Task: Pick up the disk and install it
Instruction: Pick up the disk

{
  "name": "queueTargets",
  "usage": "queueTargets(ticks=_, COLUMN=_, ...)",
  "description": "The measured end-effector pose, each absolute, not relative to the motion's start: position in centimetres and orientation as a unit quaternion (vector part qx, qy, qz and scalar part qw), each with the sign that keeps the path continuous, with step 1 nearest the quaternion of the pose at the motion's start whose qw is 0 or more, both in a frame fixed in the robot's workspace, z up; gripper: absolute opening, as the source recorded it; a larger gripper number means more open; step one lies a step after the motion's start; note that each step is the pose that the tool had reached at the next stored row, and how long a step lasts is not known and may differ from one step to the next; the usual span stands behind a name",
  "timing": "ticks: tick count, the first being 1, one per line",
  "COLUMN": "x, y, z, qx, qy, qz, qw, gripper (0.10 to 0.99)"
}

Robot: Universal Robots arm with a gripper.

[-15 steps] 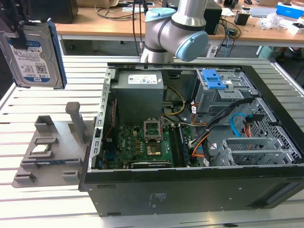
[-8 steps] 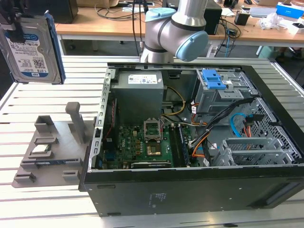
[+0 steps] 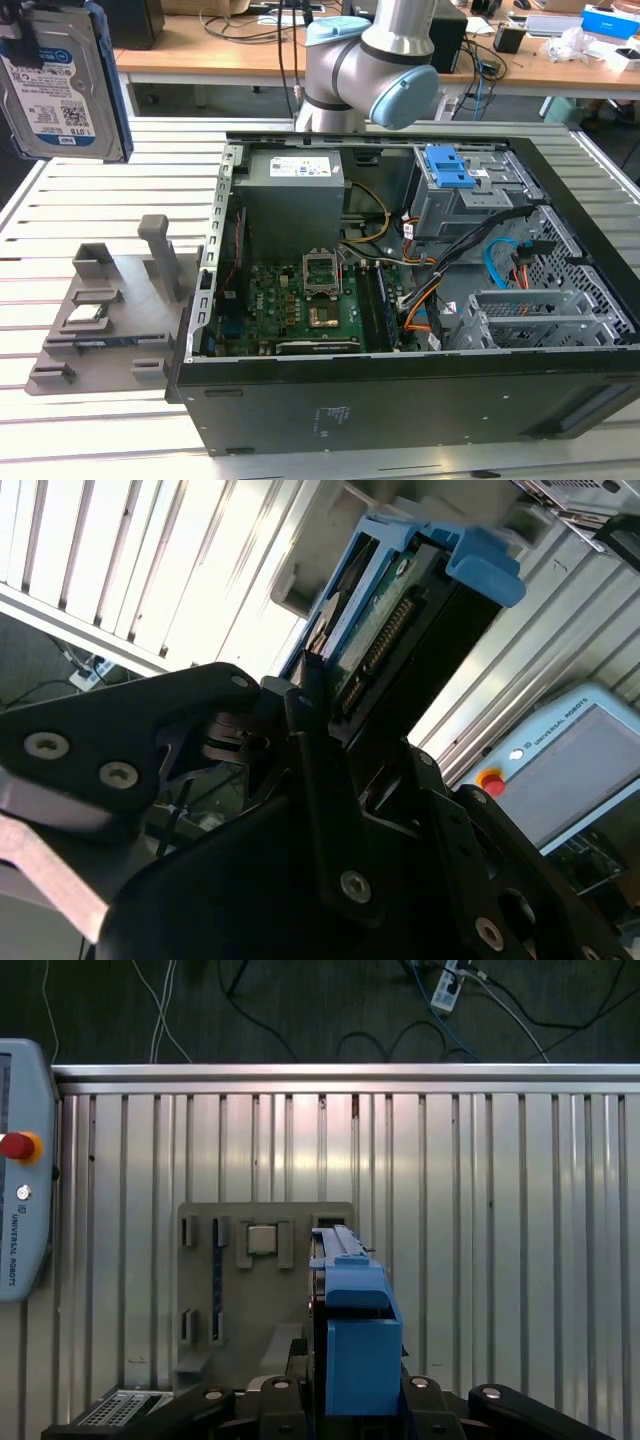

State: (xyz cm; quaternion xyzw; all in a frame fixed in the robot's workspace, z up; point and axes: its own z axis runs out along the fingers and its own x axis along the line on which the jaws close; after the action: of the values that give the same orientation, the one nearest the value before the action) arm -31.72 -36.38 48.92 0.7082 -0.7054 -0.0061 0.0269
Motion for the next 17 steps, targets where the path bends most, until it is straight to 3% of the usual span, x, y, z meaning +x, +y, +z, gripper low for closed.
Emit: queueTargets(ticks=17, x=-30.7, y=-36.4, z=50.0, qx=0.708, qy=-0.705, qz=-0.006, qw=0.027, gripper=0.361)
